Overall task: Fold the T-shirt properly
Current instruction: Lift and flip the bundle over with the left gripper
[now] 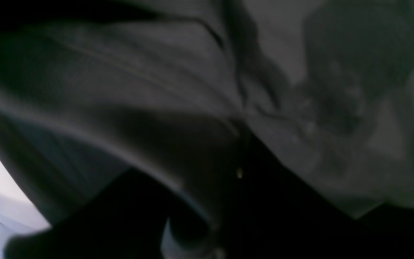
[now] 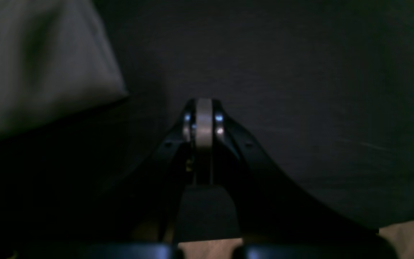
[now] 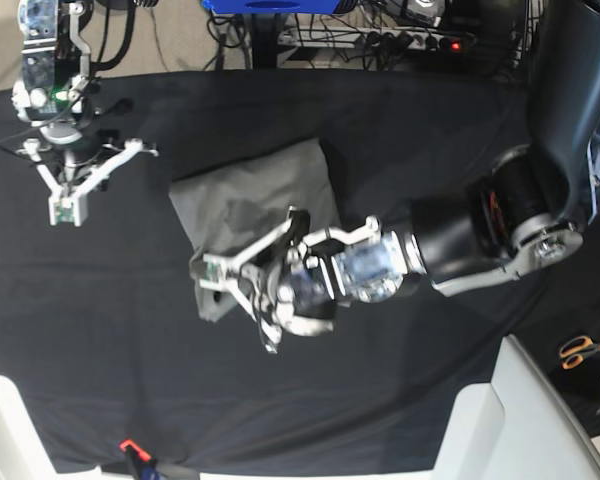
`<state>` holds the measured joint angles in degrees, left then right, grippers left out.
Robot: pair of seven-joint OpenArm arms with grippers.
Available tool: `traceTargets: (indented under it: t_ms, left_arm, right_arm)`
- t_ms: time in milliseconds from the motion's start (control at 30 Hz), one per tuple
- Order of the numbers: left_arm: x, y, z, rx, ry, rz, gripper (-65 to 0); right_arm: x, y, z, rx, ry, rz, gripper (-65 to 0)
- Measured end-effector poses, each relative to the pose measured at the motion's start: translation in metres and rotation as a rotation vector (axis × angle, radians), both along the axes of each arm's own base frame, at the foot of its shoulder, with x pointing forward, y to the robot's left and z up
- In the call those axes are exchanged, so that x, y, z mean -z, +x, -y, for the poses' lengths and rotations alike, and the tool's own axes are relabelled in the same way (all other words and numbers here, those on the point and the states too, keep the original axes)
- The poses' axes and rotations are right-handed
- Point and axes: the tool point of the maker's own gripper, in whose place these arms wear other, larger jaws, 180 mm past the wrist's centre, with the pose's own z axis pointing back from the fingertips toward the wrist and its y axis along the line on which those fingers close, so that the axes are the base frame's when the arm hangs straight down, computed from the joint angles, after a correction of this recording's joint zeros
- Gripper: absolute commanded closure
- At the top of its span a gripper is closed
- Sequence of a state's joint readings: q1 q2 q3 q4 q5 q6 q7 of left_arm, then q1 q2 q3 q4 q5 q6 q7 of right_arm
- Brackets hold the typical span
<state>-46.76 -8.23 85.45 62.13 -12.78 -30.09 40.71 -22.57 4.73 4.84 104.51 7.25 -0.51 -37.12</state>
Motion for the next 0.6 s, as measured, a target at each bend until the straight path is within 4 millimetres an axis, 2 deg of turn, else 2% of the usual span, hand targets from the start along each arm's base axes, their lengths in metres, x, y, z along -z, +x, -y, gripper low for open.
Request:
traceTargets:
  t_ms: [100,267,600]
  left_arm:
    - [0.007,-0.016,0.004,0.109,0.037,-0.024,0.0]
    - [0.012,-0.02,0.013,0.181,0.03,0.01,0.0]
    - [0.01,-0.032,0.039,0.225,-0.045,-0.01,0.0]
  right_arm:
    - [0.0,0.0,0.003,0.006,-0.003,0.002,-0.2]
    - [-0.003,0.003,0.011,0.03,-0.009,0.012,-0.2]
    - [-0.005,0.005,0.01,0.03,-0.006,0.019,-0.2]
